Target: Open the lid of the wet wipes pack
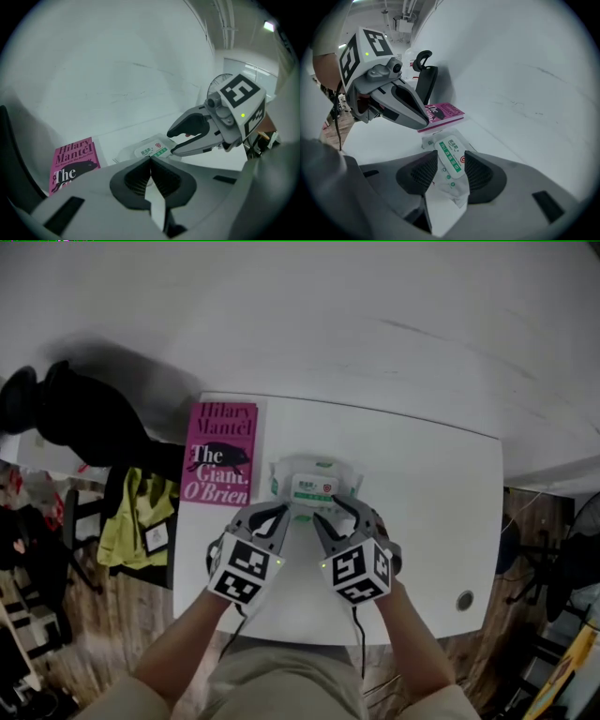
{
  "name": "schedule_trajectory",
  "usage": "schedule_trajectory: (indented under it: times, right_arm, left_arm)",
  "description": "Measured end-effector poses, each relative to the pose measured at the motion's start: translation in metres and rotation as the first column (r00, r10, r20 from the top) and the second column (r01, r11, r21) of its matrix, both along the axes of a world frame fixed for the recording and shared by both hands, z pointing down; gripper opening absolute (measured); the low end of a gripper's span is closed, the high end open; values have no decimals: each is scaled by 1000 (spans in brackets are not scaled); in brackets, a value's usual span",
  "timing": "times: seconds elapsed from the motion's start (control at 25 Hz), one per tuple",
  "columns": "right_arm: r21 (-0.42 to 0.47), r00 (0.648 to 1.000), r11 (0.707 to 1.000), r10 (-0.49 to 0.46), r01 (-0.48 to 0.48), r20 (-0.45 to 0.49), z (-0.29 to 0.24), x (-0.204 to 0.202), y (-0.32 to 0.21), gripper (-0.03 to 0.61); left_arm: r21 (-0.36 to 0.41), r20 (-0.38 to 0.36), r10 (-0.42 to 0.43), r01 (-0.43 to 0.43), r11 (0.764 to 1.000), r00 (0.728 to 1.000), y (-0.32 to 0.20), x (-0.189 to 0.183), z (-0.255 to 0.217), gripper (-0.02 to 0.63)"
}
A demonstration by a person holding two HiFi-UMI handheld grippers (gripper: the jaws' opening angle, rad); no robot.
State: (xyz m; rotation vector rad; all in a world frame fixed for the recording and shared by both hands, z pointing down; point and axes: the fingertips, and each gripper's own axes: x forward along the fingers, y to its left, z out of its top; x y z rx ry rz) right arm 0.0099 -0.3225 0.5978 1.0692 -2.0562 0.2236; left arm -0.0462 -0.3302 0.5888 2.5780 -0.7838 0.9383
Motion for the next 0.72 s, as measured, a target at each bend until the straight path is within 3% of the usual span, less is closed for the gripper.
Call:
schedule_trajectory:
  times: [0.4,0.72]
  right_arm:
    - [-5,984,1000,-12,12,-176,34,-11,-8,195]
    - [38,932,994,-82,102,-353,47,-16,-9,138]
  left_arm:
    - [-60,3,78,-77,995,997,-7,-8,48,21]
    - [-81,18,73,-71,994,997,-7,-8,66,21]
